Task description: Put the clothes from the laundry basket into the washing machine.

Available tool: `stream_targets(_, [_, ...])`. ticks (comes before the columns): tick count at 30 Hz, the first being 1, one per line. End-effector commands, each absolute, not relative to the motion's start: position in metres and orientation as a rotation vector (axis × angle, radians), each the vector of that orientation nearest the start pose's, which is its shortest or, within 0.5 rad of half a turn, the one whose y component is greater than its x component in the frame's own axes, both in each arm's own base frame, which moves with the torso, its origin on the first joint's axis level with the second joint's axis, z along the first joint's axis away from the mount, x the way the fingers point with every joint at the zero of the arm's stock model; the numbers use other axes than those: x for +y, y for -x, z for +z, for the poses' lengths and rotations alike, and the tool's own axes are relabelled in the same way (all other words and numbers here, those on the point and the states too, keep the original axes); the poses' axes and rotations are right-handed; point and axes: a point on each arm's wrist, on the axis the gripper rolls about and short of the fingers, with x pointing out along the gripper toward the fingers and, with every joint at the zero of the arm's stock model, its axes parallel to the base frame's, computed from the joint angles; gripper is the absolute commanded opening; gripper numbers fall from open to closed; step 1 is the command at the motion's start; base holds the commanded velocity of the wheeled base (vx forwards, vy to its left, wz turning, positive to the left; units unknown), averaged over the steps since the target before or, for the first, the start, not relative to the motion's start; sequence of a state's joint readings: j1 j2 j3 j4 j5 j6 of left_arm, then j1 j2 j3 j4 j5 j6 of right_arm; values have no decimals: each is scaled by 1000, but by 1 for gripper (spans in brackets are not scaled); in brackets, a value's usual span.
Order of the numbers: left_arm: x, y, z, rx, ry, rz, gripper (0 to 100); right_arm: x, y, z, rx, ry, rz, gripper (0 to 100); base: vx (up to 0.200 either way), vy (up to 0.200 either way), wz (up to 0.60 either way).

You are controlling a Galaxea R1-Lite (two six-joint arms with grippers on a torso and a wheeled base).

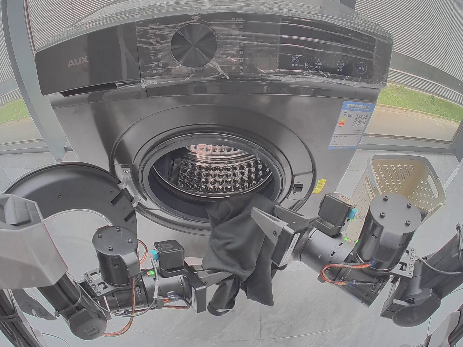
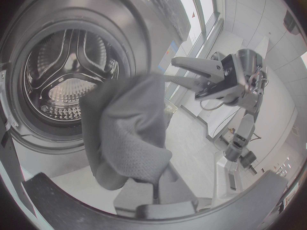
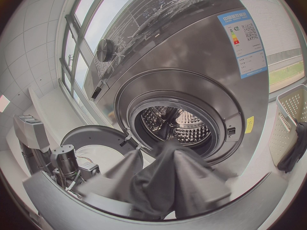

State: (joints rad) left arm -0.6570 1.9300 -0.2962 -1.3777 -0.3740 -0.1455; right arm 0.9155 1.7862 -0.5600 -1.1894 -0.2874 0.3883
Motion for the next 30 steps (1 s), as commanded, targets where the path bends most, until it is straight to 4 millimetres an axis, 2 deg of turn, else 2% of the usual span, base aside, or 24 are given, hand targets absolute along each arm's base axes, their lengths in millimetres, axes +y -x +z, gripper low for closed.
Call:
stream_targets(1, [-167, -196, 99, 266, 127, -1027, 0, 226, -185, 148, 165, -355, 612, 100, 0, 0, 0])
stream_targets(7, [-167, -193, 119, 216, 199, -1038, 0, 206, -179, 129, 240, -306, 606, 100, 0, 0, 0])
stream_targets(13, [-170, -199, 129, 174, 229, -1015, 0, 193, -180, 130, 246, -302, 568, 100, 0, 0, 0])
stream_targets(21, [-172, -202, 137, 142, 269, -986, 0, 184, -171, 128, 264, -300, 565, 100, 0, 0, 0])
stream_targets(30, [-171, -201, 140, 139, 293, -990, 0, 173, -159, 114, 348, -308, 637, 100, 0, 0, 0])
